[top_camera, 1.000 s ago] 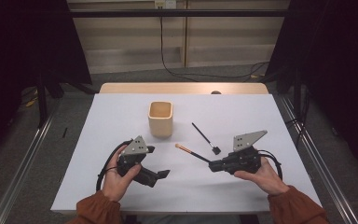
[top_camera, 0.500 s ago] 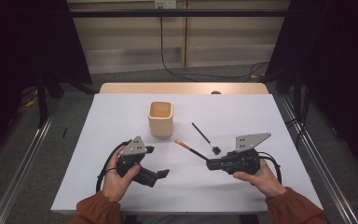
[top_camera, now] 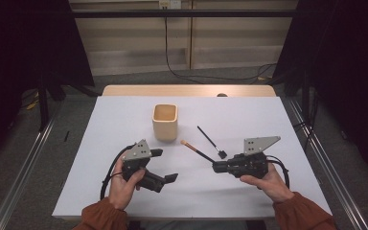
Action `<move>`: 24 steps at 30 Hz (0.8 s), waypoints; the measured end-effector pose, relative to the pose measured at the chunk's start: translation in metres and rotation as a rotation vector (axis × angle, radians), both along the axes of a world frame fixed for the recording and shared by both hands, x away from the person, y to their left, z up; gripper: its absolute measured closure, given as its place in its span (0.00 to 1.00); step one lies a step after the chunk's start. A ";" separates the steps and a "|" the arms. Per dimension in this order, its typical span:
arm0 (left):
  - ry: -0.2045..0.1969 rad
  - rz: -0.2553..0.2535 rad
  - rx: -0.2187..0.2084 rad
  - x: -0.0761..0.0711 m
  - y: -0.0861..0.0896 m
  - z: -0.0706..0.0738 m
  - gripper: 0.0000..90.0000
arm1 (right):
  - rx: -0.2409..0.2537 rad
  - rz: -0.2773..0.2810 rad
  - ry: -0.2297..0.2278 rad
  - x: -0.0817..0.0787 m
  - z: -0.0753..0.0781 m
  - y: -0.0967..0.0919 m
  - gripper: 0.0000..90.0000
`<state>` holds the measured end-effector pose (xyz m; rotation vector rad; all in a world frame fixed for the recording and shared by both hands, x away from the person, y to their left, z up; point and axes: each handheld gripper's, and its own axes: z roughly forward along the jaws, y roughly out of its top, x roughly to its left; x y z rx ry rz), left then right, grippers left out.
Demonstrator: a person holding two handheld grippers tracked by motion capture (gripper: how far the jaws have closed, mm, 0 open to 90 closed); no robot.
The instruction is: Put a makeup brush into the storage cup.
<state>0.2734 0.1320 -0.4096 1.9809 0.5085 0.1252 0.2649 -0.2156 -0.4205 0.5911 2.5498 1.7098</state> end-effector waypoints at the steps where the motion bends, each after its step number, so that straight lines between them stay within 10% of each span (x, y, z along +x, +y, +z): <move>1: -0.007 0.006 0.005 0.000 -0.001 0.000 0.03 | 0.001 -0.001 -0.002 0.000 0.000 0.000 0.95; 24: -0.044 -0.024 -0.123 0.003 -0.048 0.008 0.04 | 0.025 -0.002 -0.018 0.001 -0.001 0.002 0.95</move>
